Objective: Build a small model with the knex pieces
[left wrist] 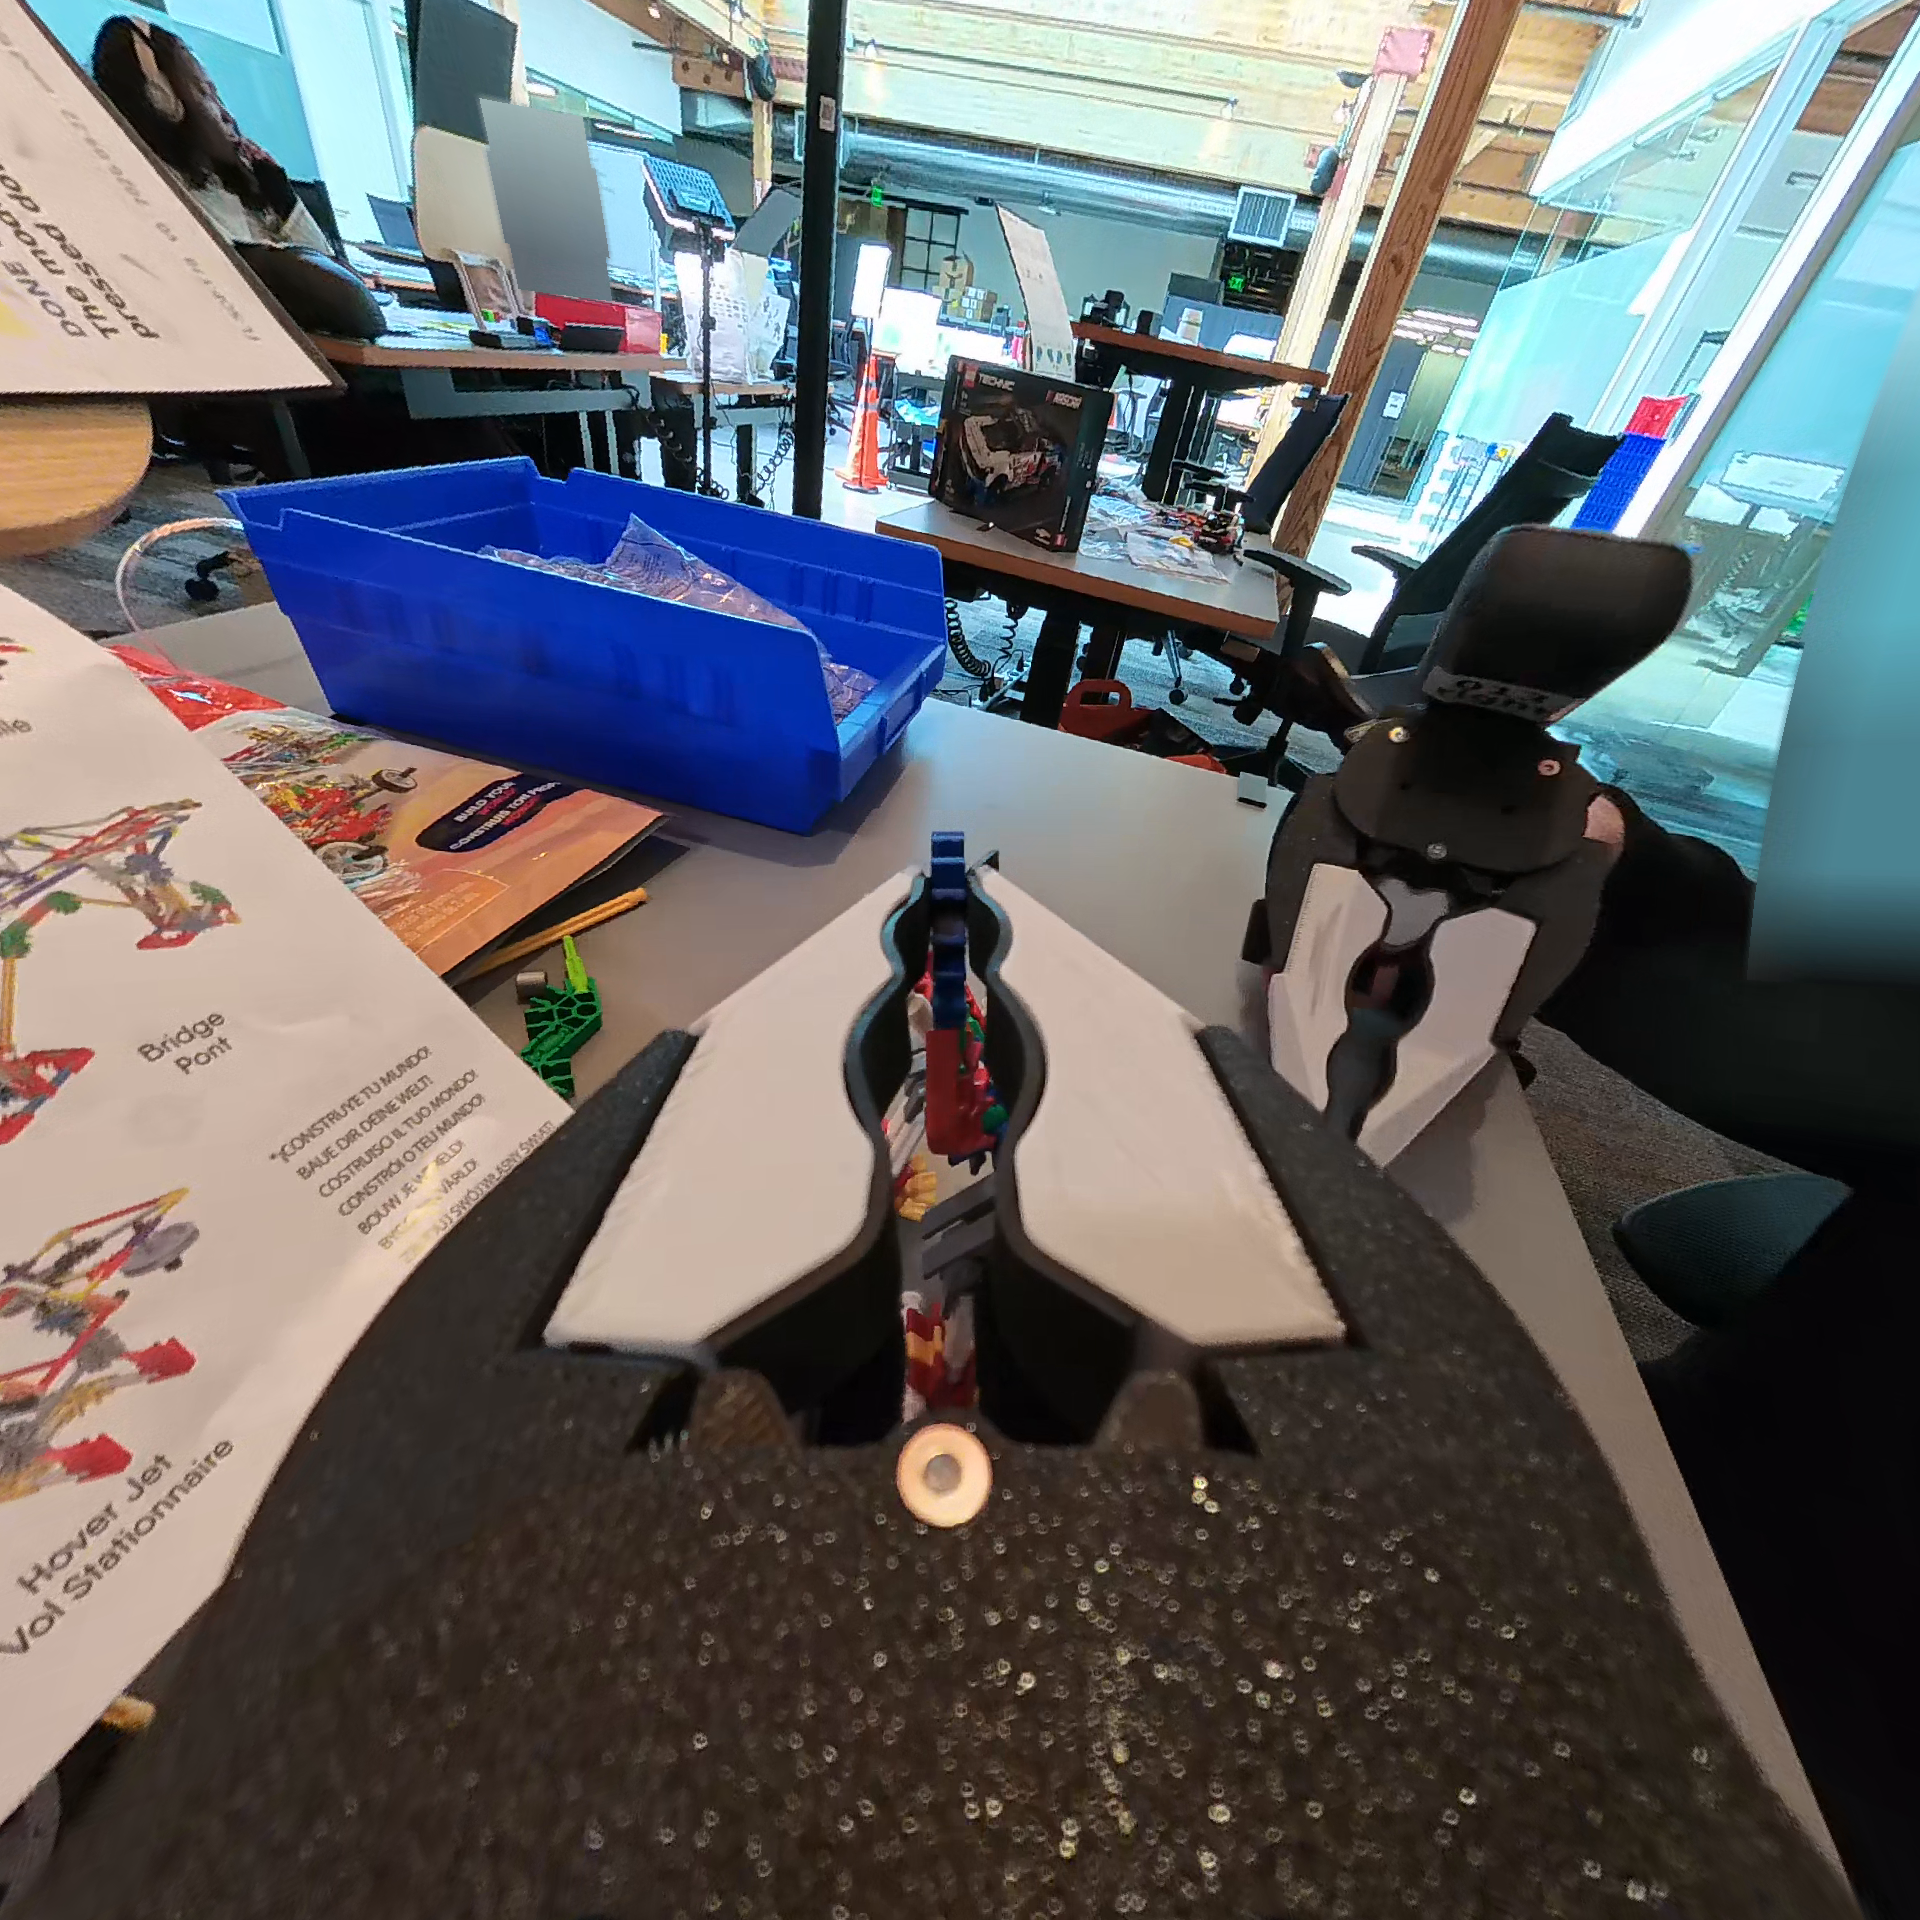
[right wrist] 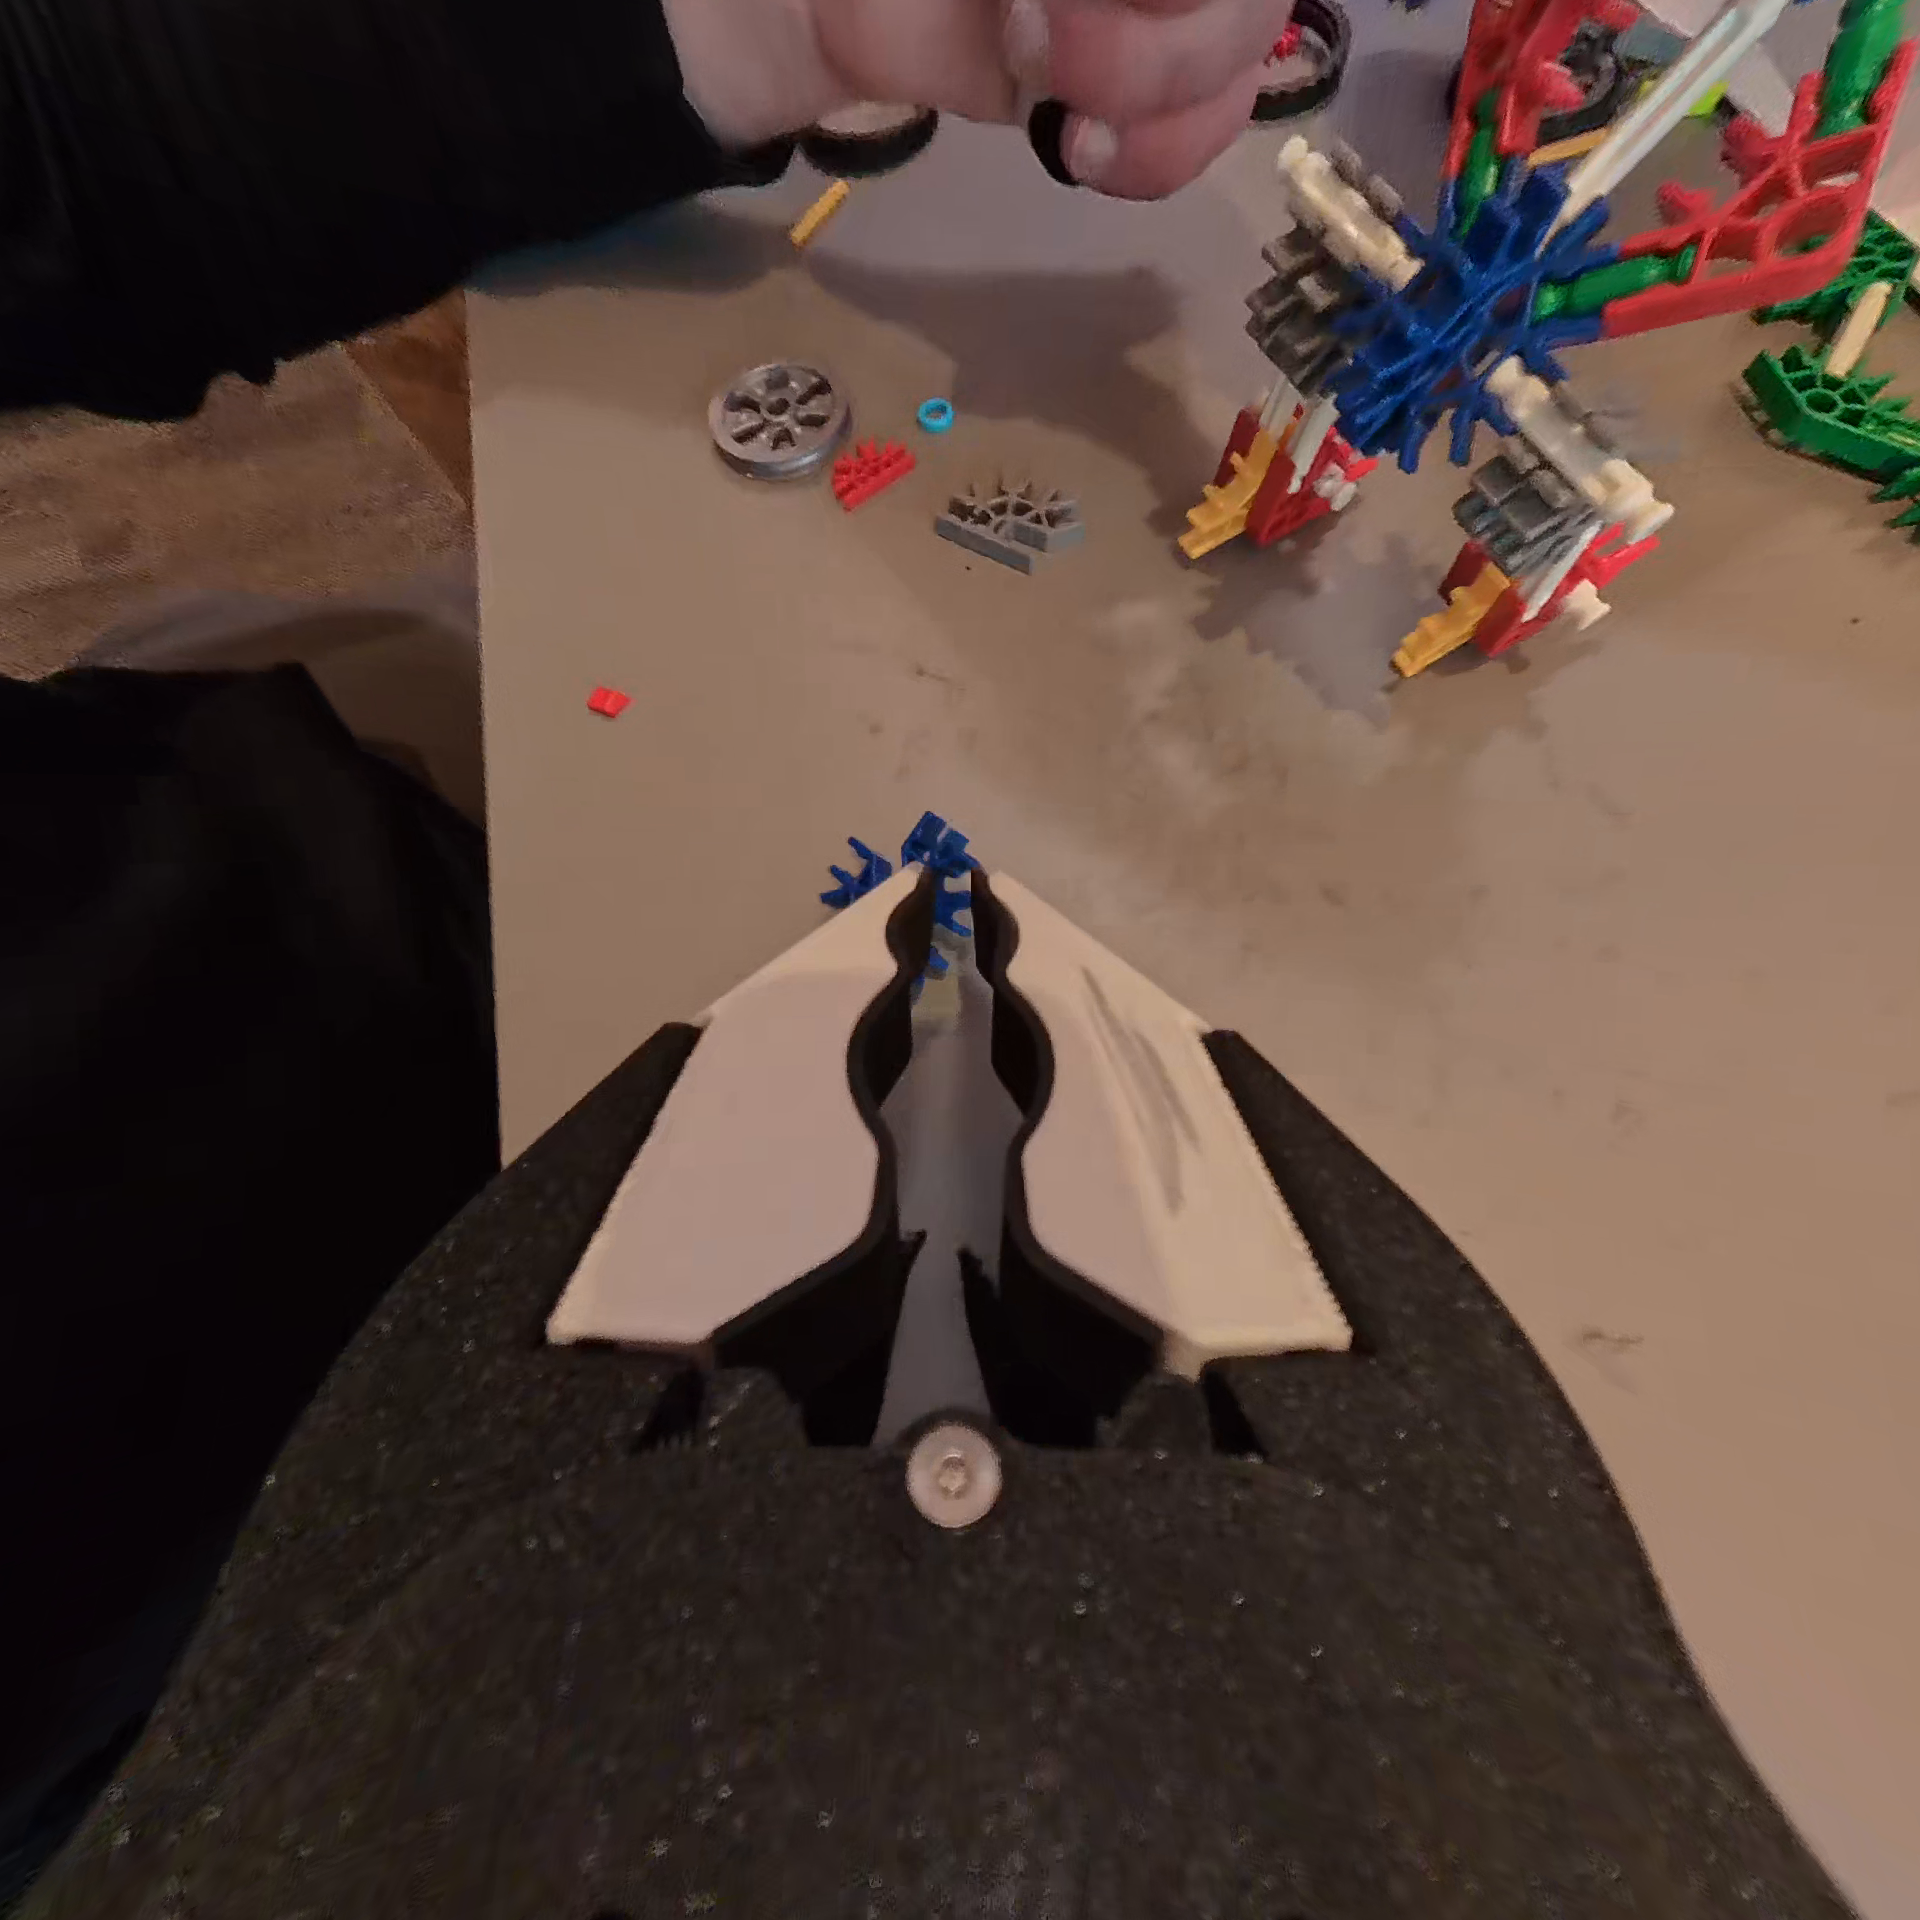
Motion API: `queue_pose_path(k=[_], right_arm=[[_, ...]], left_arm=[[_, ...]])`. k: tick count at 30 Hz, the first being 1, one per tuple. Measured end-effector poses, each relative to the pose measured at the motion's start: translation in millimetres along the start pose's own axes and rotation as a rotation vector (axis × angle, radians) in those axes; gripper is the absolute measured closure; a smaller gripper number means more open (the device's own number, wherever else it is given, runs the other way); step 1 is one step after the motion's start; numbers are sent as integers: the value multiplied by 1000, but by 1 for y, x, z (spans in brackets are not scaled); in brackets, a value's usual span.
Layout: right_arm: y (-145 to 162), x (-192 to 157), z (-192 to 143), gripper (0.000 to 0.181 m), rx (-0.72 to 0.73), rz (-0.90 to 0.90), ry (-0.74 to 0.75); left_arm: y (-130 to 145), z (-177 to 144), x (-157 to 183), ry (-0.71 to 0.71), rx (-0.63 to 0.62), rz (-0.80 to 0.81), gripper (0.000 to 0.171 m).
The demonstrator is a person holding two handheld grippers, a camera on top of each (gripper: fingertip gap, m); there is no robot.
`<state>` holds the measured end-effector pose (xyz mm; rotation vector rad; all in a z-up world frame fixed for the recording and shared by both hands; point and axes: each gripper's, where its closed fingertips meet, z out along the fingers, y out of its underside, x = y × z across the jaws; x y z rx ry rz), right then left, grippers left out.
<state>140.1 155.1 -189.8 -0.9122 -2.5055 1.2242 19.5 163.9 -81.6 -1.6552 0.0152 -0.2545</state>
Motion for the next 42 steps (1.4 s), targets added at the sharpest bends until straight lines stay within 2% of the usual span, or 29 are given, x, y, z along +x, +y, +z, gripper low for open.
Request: queue_pose_path(k=[2,4,7,10,13,23,31,42], right_arm=[[4,2,2,171,-25,-14,14],[4,-5,3,155,-30,-18,-18],[10,-7,5,144,-63,-38,-17],[18,-4,11,144,-111,-65,11],[17,-5,13,148,-110,-87,20],[15,-3,13,149,-79,-87,24],[-4,8,6,149,47,-54,46],[-65,47,-23,150,428,165,133]], left_arm=[[0,0,0,1,0,-1,169],[0,0,0,1,-1,-2,169],[0,0,-1,3,0,-5,169],[0,0,-1,4,1,-9,169],[0,0,-1,4,2,-13,169],[1,1,0,11,2,-15,169],[1,1,1,15,2,-14,169],[-7,11,11,23,46,-18,169]])
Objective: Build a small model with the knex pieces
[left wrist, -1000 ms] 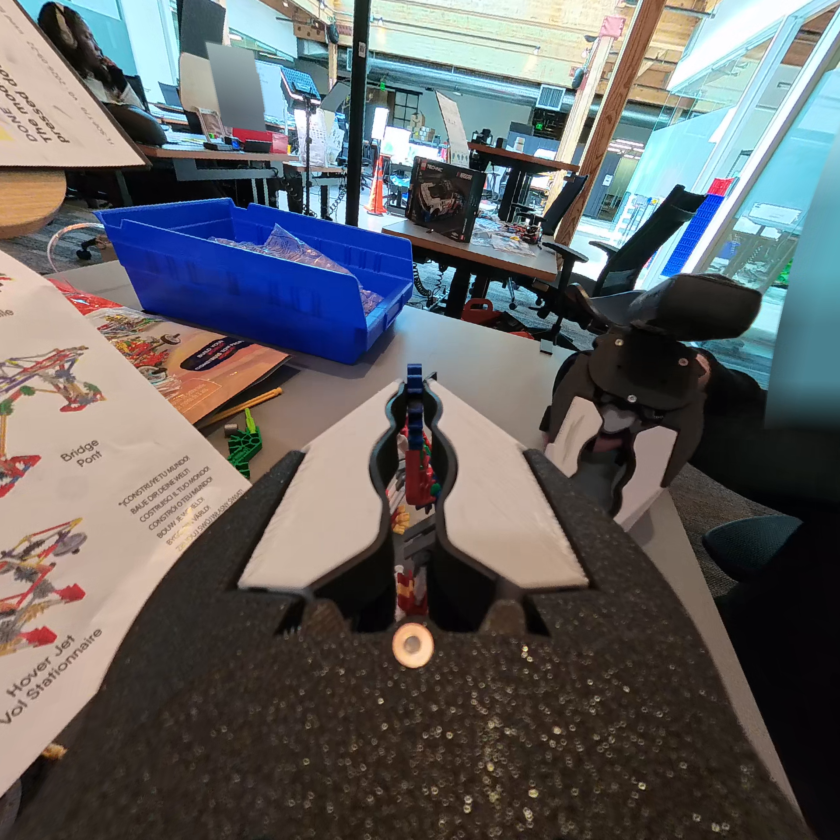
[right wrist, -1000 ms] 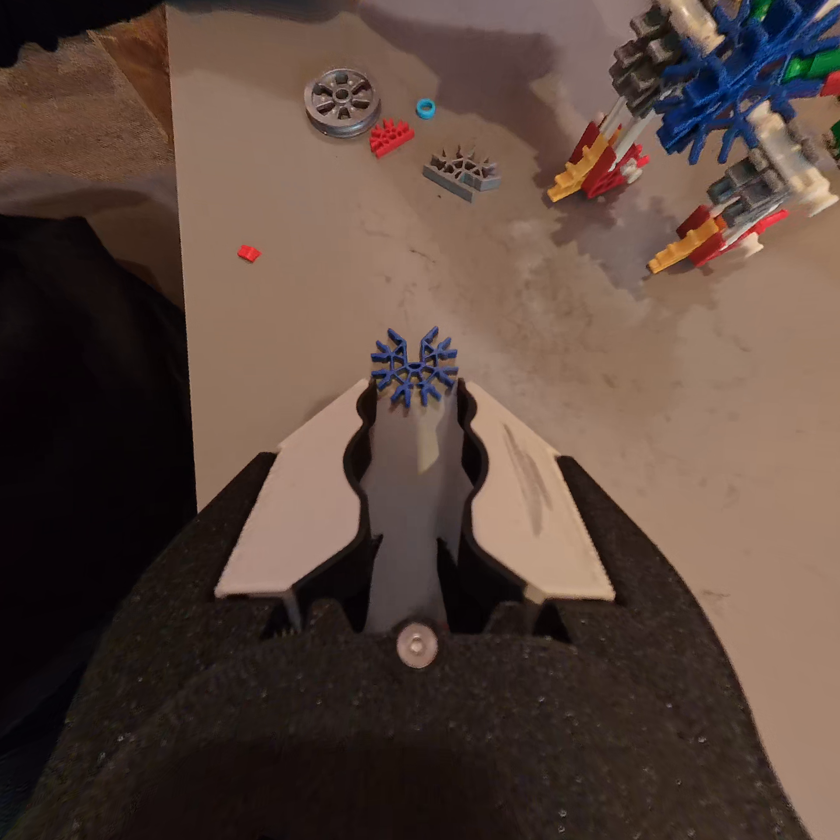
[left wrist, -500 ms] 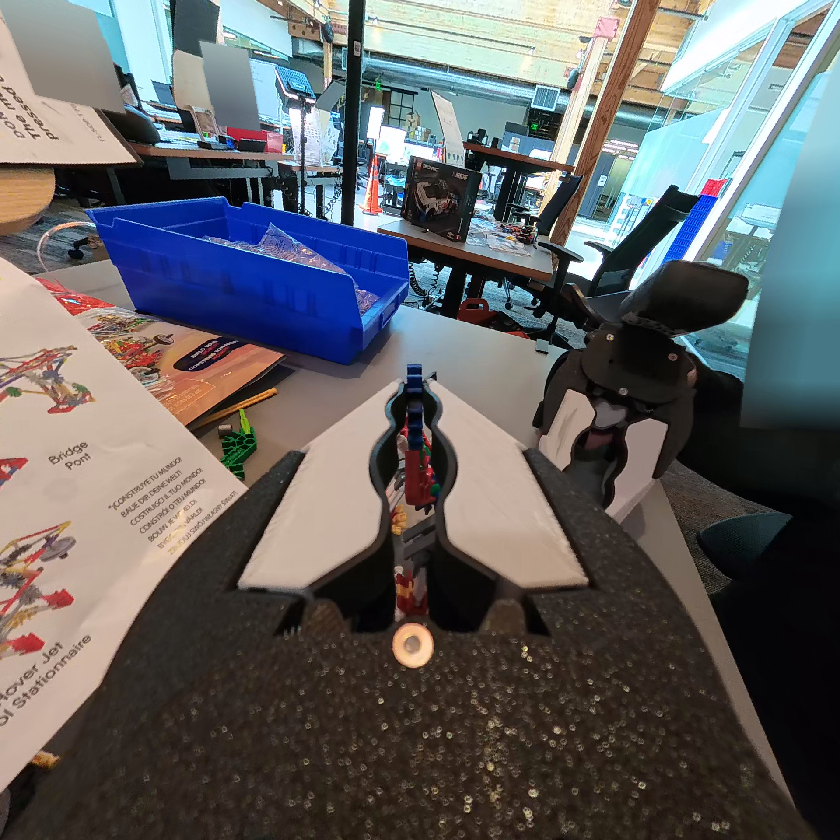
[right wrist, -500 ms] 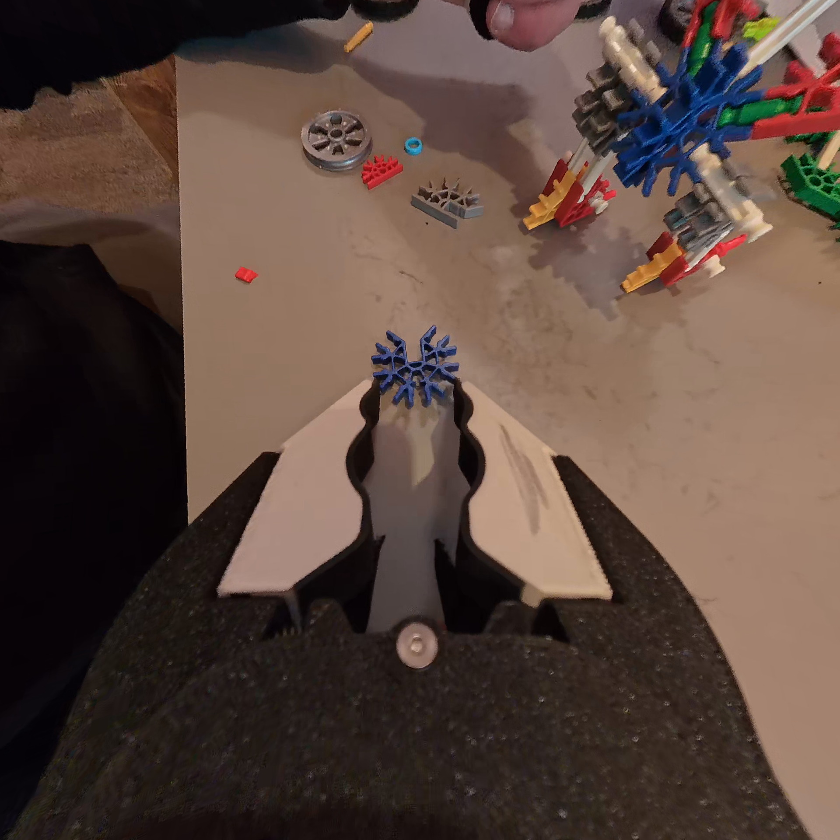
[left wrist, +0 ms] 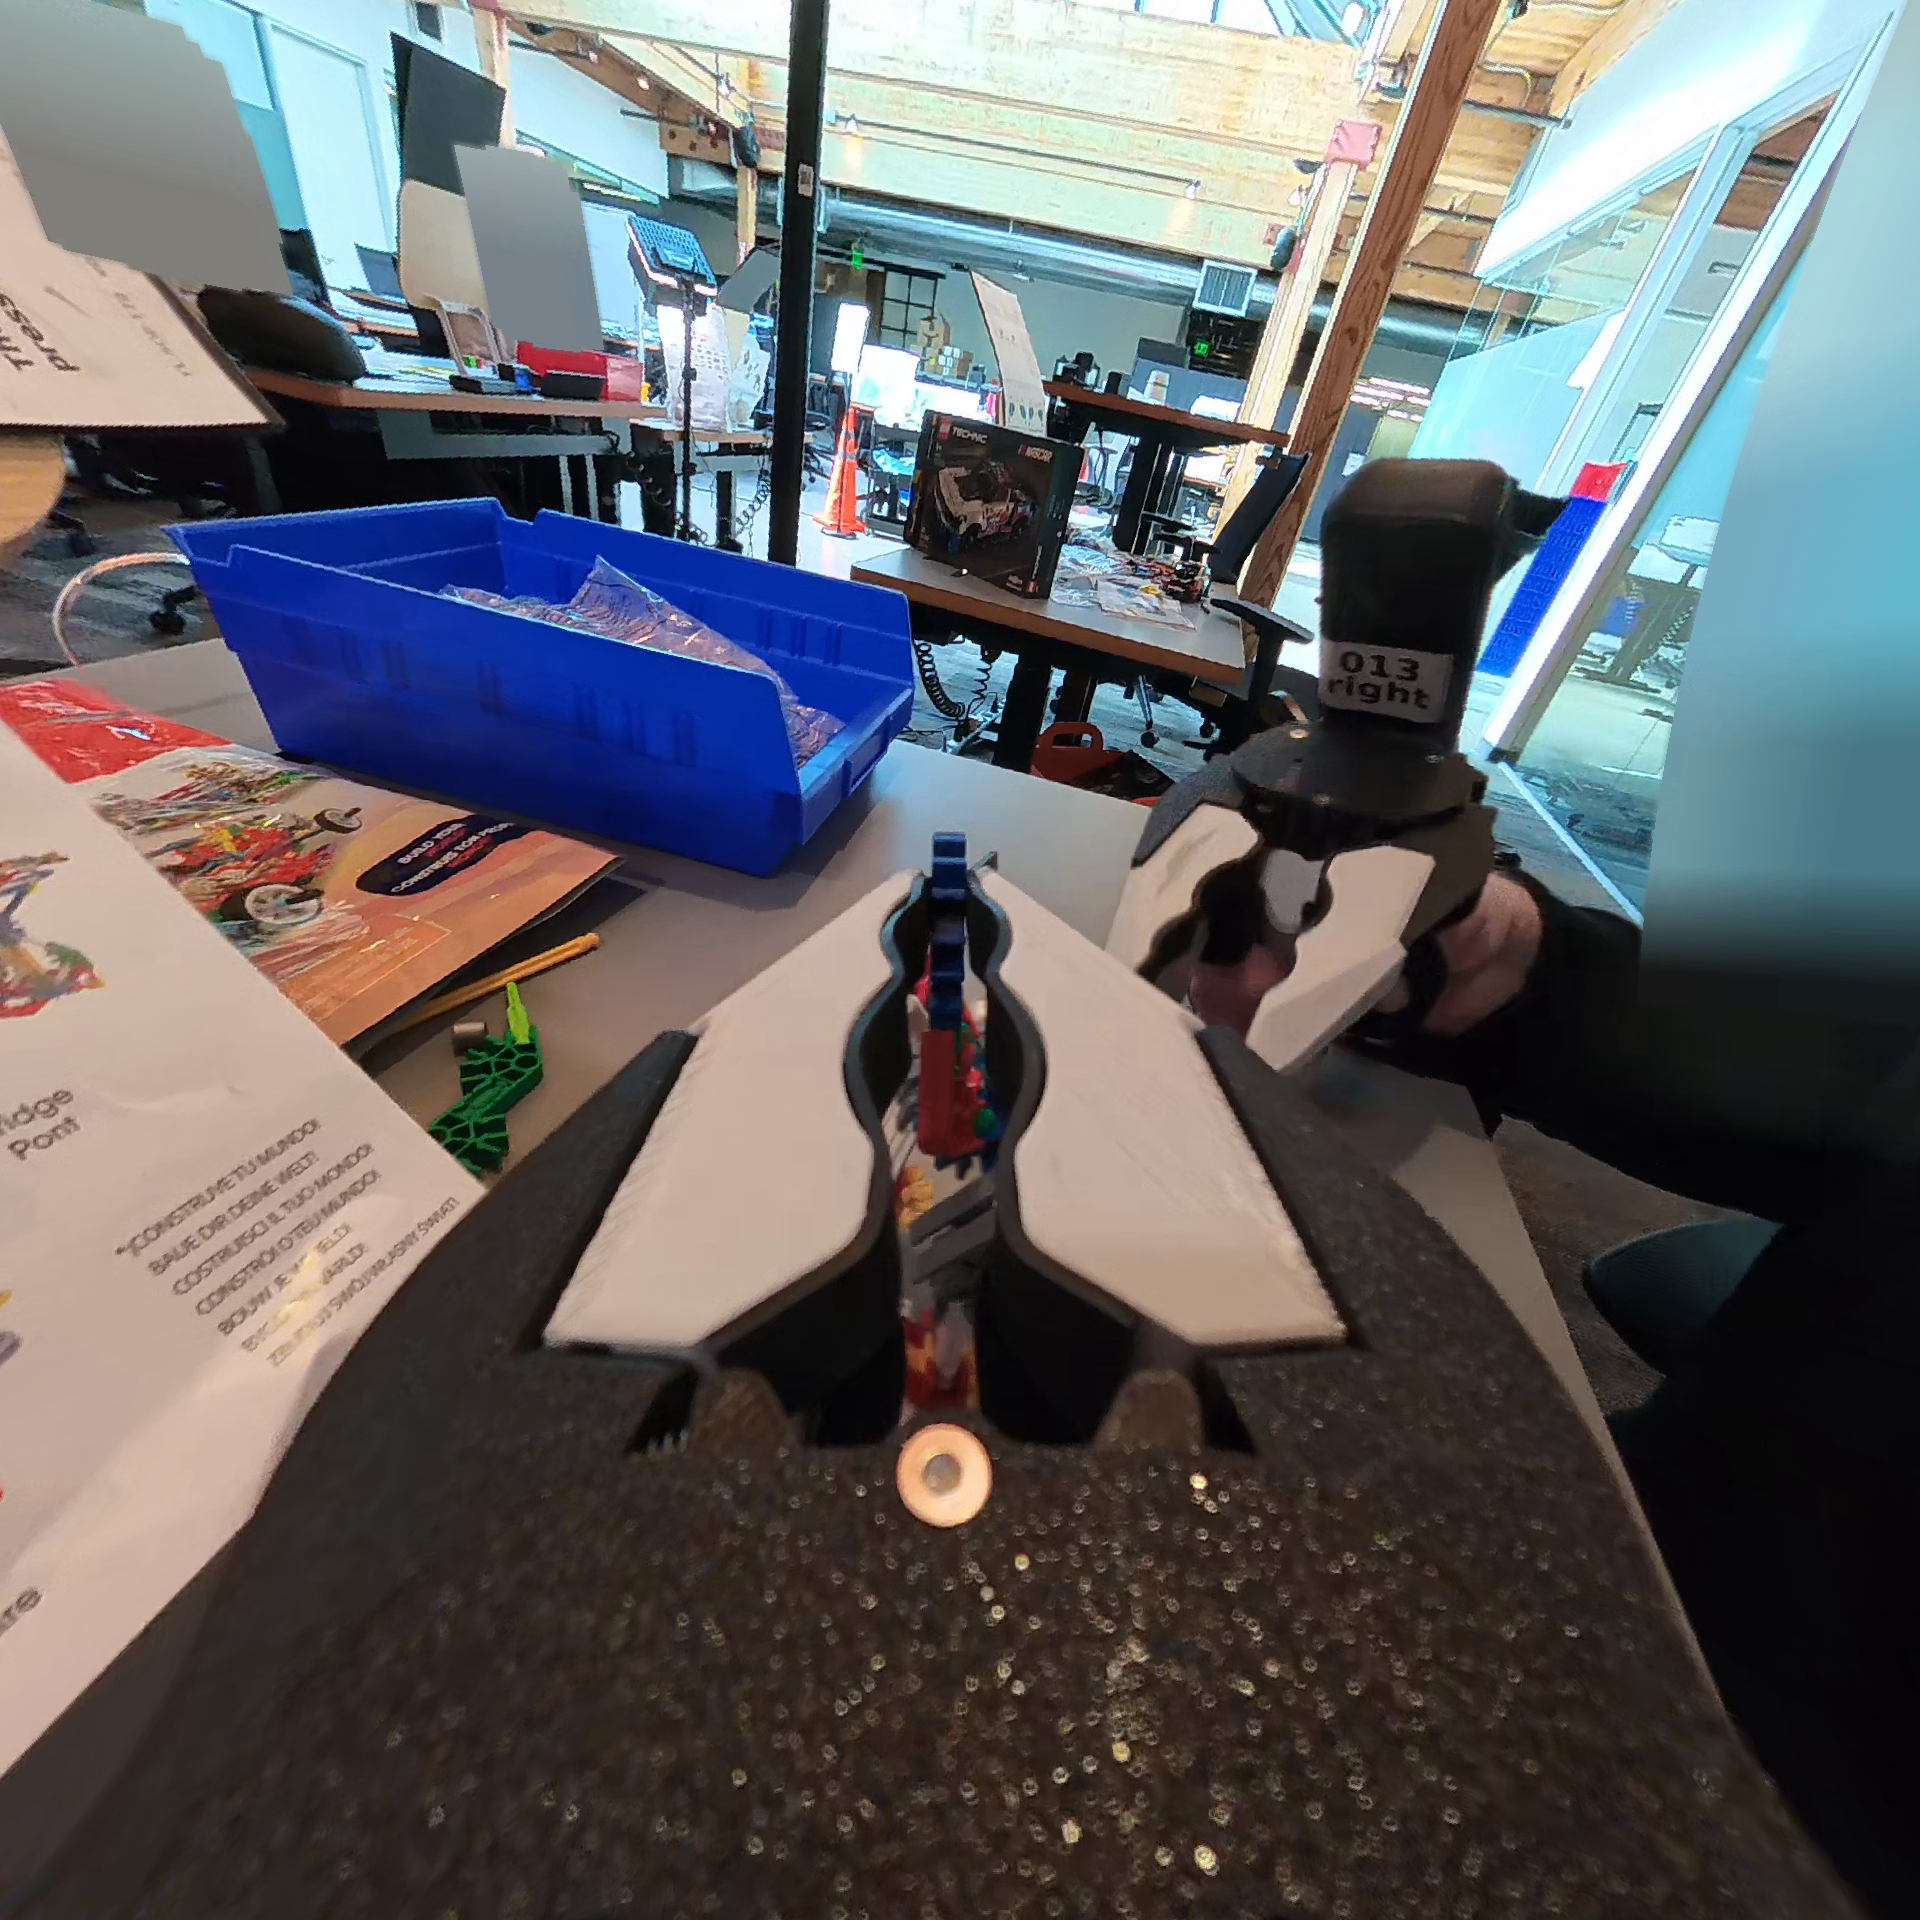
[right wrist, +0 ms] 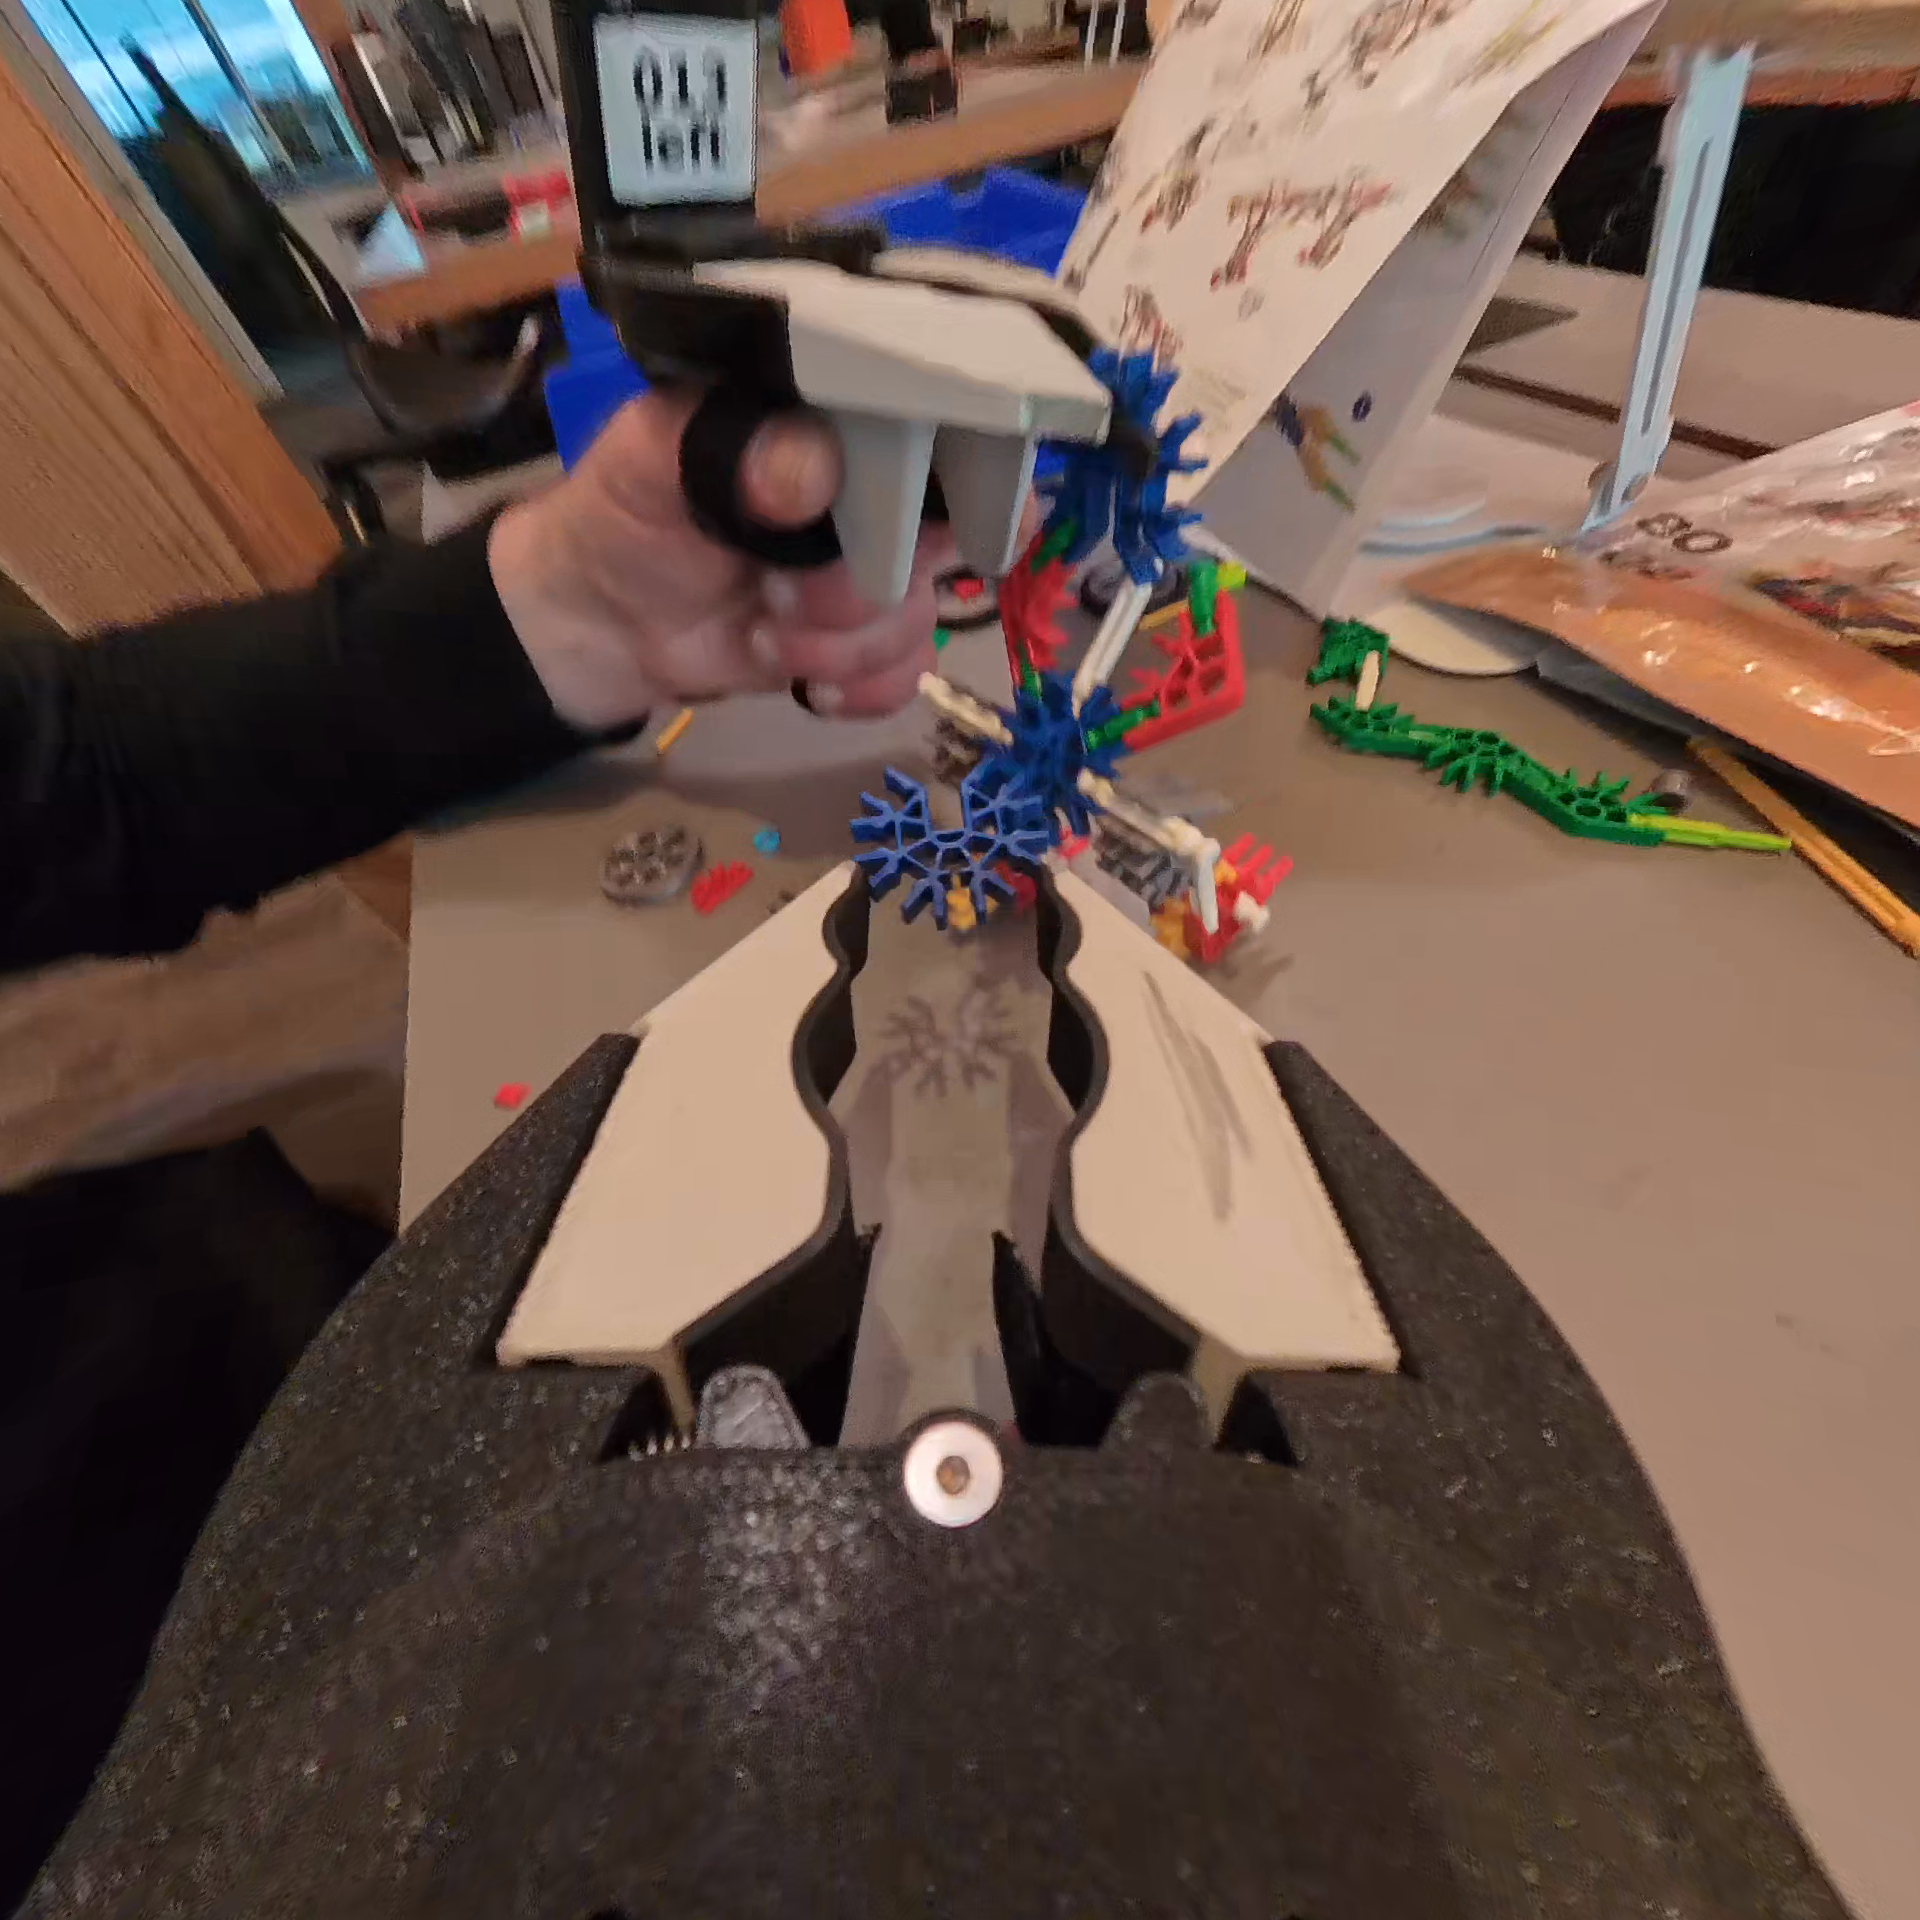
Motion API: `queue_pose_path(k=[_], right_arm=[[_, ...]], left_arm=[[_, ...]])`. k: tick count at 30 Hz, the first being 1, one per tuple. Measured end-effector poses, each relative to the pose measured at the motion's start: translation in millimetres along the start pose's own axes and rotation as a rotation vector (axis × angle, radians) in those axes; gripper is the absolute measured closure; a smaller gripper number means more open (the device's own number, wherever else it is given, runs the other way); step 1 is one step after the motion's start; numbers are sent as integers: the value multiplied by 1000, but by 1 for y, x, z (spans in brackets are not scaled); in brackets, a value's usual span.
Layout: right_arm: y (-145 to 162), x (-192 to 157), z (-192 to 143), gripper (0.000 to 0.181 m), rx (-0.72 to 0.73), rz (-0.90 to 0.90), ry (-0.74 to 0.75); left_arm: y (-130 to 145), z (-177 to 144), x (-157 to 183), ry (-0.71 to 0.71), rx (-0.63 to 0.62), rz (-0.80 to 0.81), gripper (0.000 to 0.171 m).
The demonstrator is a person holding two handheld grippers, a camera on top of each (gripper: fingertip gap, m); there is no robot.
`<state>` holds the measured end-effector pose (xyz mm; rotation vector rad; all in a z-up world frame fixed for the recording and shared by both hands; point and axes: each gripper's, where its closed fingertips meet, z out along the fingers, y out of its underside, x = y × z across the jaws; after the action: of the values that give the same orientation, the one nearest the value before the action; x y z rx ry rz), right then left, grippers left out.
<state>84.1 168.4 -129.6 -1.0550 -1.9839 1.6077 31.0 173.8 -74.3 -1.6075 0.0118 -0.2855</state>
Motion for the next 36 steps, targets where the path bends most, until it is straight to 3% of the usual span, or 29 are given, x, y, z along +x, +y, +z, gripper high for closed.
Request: queue_pose_path(k=[5,10,24,36], right_arm=[[-26,8,-5,154,144,55,7],[-16,10,-7,154,91,18,22],[-49,29,-19,154,324,105,85],[-46,28,-17,154,327,64,104]], left_arm=[[-8,1,-2,-25,45,-7,169],[-7,1,-4,-26,50,-22,169],[-21,12,15,28,132,-28,169],[-24,21,24,56,169,-58,169]])
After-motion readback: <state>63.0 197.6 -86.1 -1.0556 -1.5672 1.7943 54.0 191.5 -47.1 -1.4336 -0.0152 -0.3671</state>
